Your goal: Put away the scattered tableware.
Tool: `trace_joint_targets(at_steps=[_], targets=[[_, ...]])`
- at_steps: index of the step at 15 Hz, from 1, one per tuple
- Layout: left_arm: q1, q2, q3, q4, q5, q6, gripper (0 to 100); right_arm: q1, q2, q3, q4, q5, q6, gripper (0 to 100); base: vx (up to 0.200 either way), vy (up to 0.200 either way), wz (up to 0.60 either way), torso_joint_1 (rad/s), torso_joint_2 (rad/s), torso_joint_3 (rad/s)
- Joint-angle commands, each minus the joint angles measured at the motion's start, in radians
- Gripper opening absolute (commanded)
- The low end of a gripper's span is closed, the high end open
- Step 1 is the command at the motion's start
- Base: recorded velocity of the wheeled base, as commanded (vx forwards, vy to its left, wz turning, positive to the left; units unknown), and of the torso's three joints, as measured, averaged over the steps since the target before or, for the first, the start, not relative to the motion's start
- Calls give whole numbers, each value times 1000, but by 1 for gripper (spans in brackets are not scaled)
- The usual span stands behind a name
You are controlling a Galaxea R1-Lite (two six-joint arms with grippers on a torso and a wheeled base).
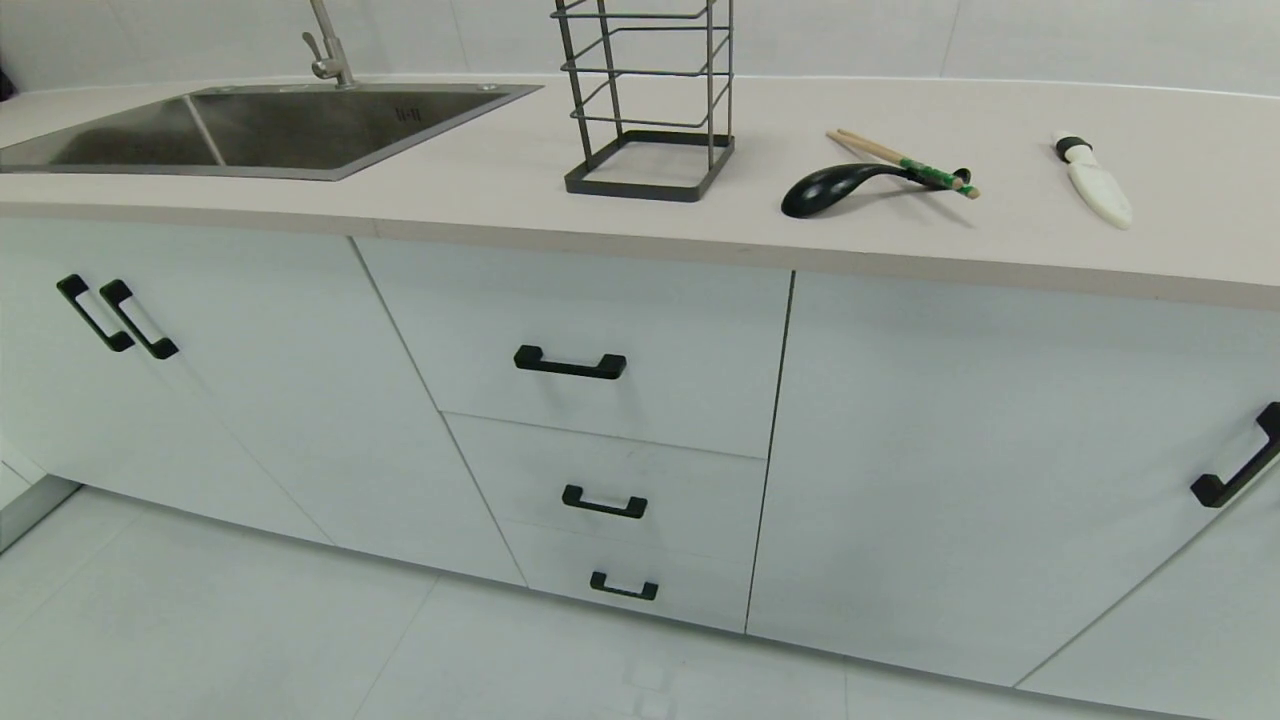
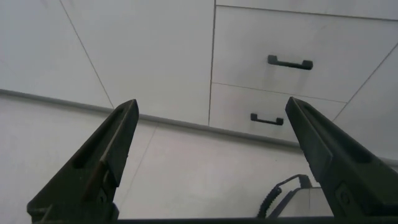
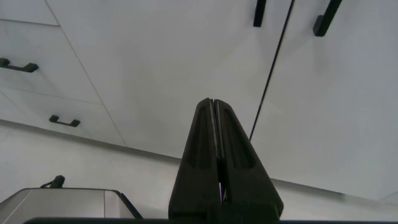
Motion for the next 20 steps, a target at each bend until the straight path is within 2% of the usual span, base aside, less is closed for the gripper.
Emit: trace_joint_targets(at_steps=[1,2,3,4,5,6,7,8,9,10,12,15,17,18,20], targets=[[-2,0,-3,-25,-13,23,100,-1,1,0,0,1,-1,0,0,0,0,0,0,0],[-2,0,-46,-111,-45,87,100,-1,1,0,0,2,-2,0,0,0,0,0,0,0],[-2,28,-159,-189,-177,135,100,-1,1,0,0,2,-1,0,0,0,0,0,0,0],[-2,66,-222,-171,-263,142,100,-1,1,0,0,1,-1,0,0,0,0,0,0,0],[-8,97,-231,-154,-290,149,100,-1,1,0,0,1,-1,0,0,0,0,0,0,0],[-17,118,-233,-146,-296,173,100,-1,1,0,0,1,-1,0,0,0,0,0,0,0],[-37,169,-233,-142,-302,267,100,-1,1,0,0,1,-1,0,0,0,0,0,0,0],[-91,252,-253,-140,-326,412,100,-1,1,0,0,1,-1,0,0,0,0,0,0,0],[-111,285,-263,-140,-329,460,100,-1,1,0,0,1,-1,0,0,0,0,0,0,0],[-145,368,-288,-139,-332,583,100,-1,1,0,0,1,-1,0,0,0,0,0,0,0],[-152,480,-313,-136,-364,753,100,-1,1,0,0,1,-1,0,0,0,0,0,0,0],[-152,552,-329,-87,-364,767,100,-1,1,0,0,1,-1,0,0,0,0,0,0,0],[-152,606,-382,-15,-349,799,100,-1,1,0,0,1,-1,0,0,0,0,0,0,0],[-152,681,-455,58,-318,831,100,-1,1,0,0,1,-1,0,0,0,0,0,0,0],[-154,808,-538,113,-304,995,100,-1,1,0,0,1,-1,0,0,0,0,0,0,0]])
